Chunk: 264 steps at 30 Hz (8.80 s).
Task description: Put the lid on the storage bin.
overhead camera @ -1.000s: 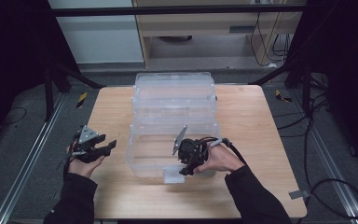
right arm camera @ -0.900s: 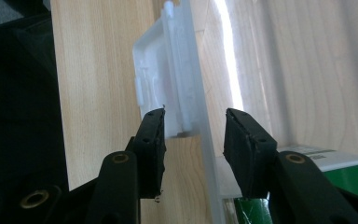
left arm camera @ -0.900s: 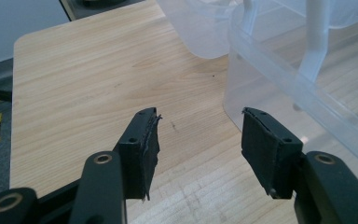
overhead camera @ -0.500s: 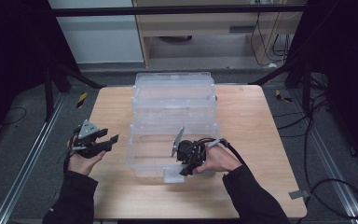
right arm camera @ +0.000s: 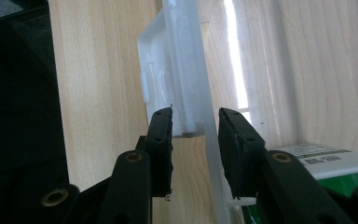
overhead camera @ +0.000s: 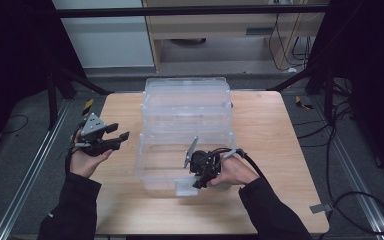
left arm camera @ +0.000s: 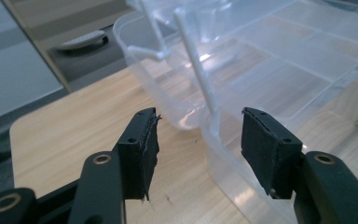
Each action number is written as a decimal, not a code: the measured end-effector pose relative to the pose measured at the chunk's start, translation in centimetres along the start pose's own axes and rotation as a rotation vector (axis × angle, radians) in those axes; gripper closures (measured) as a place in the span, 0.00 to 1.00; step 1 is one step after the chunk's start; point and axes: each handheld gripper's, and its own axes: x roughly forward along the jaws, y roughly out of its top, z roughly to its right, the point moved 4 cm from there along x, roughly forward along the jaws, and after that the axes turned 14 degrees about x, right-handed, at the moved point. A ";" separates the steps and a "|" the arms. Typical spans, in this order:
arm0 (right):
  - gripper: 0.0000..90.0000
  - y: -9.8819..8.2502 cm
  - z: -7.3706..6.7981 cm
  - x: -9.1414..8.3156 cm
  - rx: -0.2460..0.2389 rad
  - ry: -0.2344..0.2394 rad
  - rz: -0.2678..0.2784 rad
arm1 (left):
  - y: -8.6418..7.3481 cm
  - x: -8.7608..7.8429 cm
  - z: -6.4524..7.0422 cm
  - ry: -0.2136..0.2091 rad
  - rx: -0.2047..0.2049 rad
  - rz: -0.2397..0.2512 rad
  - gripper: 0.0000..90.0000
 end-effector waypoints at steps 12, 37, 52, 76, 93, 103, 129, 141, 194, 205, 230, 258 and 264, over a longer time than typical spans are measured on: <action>0.74 0.1 0.0 0.0 -0.008 0.004 -0.006 | 3.2 1.2 -0.1 -0.102 0.121 0.002 0.51; 0.74 0.2 -0.1 0.0 -0.011 -0.001 -0.013 | 9.1 3.1 -0.9 -0.297 0.380 -0.080 0.50; 0.74 0.2 -0.1 0.0 -0.024 0.001 -0.022 | 10.8 5.2 -0.6 -0.371 0.516 -0.146 0.53; 0.74 0.2 -0.1 0.0 -0.029 0.005 -0.023 | 12.0 9.9 0.3 -0.387 0.662 -0.224 0.59; 0.74 0.2 0.0 0.0 -0.025 0.006 -0.021 | 12.0 11.2 1.1 -0.413 0.693 -0.274 0.82; 0.74 0.2 0.0 0.0 -0.017 0.003 -0.016 | 12.6 11.2 1.6 -0.412 0.723 -0.332 0.89; 0.74 0.3 -0.2 0.3 0.019 -0.010 -0.004 | 13.4 8.1 3.9 -0.417 0.780 -0.343 0.96; 0.74 0.3 -0.5 0.3 0.010 -0.014 -0.021 | 12.5 5.8 5.2 -0.409 0.762 -0.267 0.97; 0.77 -0.8 -1.1 0.4 0.001 -0.045 0.086 | 9.1 1.2 9.8 -0.416 0.663 -0.185 0.96; 0.76 -2.1 -0.8 -1.9 0.045 -0.001 0.262 | 9.1 1.1 10.1 -0.418 0.675 -0.191 0.95; 1.00 -9.1 3.4 -11.0 0.346 -0.085 0.753 | 9.2 1.0 10.6 -0.432 0.665 -0.234 0.94; 1.00 -6.4 10.9 -13.4 0.549 -0.180 0.918 | 8.8 0.9 11.0 -0.451 0.625 -0.250 0.93; 1.00 -6.4 11.1 -13.5 0.547 -0.184 0.914 | 8.6 0.9 11.3 -0.450 0.622 -0.252 0.93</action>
